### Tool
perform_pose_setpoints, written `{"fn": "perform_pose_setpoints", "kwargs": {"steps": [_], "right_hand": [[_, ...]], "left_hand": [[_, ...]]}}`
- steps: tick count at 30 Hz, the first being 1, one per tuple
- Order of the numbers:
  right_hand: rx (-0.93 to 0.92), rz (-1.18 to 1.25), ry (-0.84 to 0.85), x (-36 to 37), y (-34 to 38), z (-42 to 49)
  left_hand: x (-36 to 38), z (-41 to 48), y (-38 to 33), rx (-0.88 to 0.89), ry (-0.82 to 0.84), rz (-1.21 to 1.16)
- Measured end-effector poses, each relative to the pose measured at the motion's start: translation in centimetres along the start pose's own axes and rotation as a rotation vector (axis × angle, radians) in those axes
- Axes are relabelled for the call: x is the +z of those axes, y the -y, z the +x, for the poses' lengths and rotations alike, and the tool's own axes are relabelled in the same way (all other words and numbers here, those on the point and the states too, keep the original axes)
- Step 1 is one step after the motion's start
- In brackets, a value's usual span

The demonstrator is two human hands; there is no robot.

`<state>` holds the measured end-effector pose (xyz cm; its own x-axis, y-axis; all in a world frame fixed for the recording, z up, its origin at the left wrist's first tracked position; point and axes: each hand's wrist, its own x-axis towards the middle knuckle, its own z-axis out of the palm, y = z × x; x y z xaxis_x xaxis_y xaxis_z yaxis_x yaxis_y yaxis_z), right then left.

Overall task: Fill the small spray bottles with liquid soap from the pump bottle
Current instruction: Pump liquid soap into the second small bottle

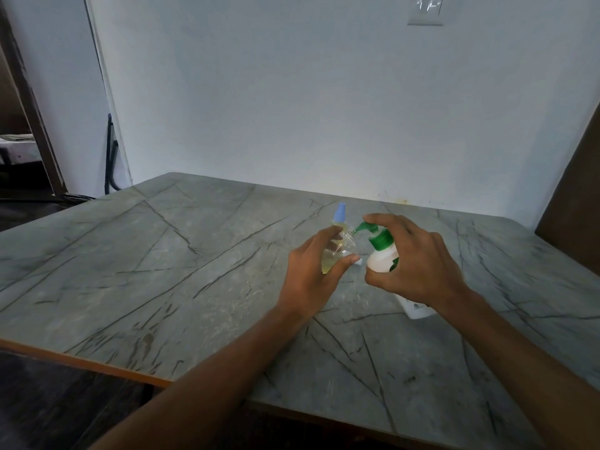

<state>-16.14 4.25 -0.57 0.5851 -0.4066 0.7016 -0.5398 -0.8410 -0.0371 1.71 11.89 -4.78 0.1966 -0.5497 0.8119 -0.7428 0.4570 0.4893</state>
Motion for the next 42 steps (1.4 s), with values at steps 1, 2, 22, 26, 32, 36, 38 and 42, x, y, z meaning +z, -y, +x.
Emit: {"fn": "perform_pose_setpoints", "kwargs": {"steps": [1, 2, 22, 26, 32, 36, 38, 42], "right_hand": [[-0.001, 0.003, -0.008, 0.01, -0.01, -0.06], [-0.001, 0.006, -0.016, 0.00, 0.01, -0.10], [-0.017, -0.109, 0.013, 0.20, 0.15, -0.12], [-0.011, -0.092, 0.008, 0.29, 0.11, -0.09], [0.012, -0.052, 0.010, 0.17, 0.24, 0.06], [0.023, -0.022, -0.012, 0.00, 0.26, -0.09], [0.029, -0.005, -0.026, -0.02, 0.24, -0.12], [0.034, 0.011, -0.033, -0.01, 0.27, -0.06]], "left_hand": [[0.06, -0.04, -0.01, 0.007, 0.003, -0.001], [0.11, -0.07, -0.02, 0.013, 0.006, 0.000], [-0.20, 0.30, 0.03, -0.044, -0.019, 0.034], [-0.19, 0.28, -0.03, -0.047, -0.022, 0.037], [-0.12, 0.13, -0.11, -0.033, -0.014, 0.033], [0.03, -0.08, -0.35, -0.006, 0.006, 0.030], [0.10, -0.18, -0.39, 0.001, 0.013, 0.029], [0.07, -0.27, -0.32, 0.001, 0.024, 0.035]]}}
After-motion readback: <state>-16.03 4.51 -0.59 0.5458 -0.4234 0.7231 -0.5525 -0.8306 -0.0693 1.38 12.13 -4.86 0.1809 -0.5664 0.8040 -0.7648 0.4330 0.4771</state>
